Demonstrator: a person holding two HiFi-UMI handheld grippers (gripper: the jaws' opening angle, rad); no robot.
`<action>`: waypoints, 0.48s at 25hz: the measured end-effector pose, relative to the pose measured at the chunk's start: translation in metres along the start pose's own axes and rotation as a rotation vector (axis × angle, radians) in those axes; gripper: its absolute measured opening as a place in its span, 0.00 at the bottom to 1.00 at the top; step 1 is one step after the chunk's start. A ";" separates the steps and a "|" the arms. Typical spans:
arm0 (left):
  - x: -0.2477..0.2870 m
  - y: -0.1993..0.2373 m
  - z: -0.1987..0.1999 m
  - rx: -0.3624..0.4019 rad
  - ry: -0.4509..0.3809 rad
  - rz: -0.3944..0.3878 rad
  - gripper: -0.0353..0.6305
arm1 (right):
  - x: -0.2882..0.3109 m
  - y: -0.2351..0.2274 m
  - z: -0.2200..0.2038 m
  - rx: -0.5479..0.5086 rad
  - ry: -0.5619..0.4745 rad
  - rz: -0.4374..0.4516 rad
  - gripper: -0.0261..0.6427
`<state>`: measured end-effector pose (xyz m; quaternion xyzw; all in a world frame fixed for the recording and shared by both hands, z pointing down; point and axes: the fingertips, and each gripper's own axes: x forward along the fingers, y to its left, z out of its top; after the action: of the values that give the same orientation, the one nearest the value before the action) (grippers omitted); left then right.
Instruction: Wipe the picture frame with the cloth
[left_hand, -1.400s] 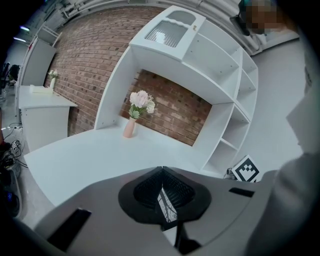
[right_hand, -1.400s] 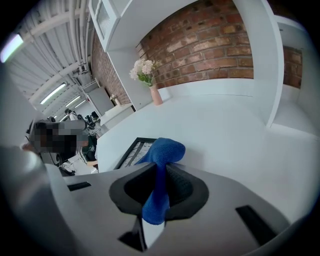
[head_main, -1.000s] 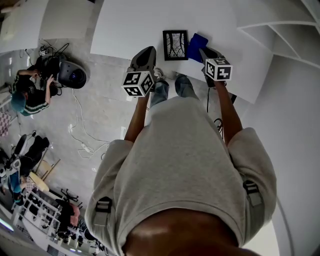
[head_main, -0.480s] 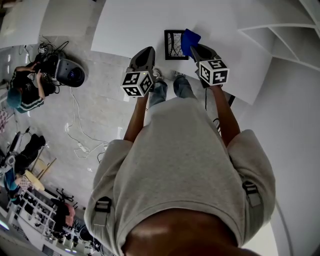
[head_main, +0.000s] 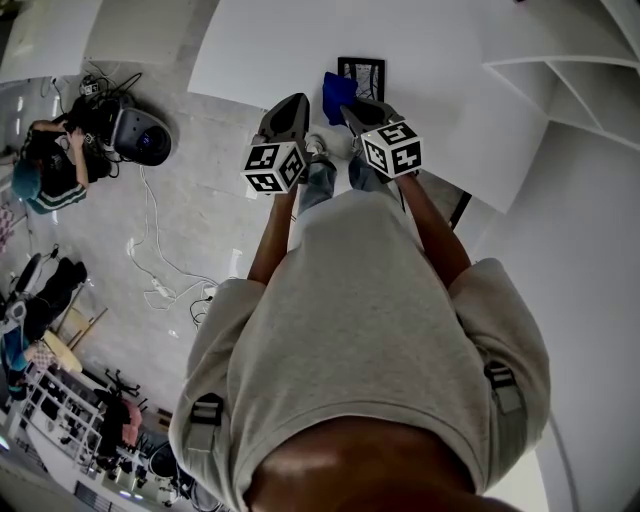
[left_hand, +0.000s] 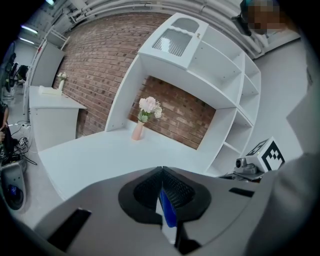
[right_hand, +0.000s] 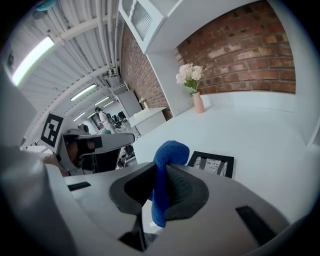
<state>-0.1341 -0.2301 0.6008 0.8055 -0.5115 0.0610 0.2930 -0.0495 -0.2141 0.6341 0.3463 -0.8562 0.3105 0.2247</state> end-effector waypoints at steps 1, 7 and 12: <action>-0.001 0.001 -0.001 -0.001 0.000 0.002 0.08 | 0.003 0.001 -0.004 0.005 0.008 0.004 0.13; -0.006 0.001 -0.001 -0.002 0.006 0.000 0.08 | 0.009 -0.008 -0.026 0.059 0.055 -0.018 0.13; -0.001 -0.003 0.001 0.002 0.010 -0.015 0.08 | 0.008 -0.029 -0.042 0.100 0.083 -0.053 0.13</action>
<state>-0.1321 -0.2293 0.5985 0.8092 -0.5041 0.0632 0.2953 -0.0265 -0.2051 0.6791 0.3664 -0.8202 0.3608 0.2508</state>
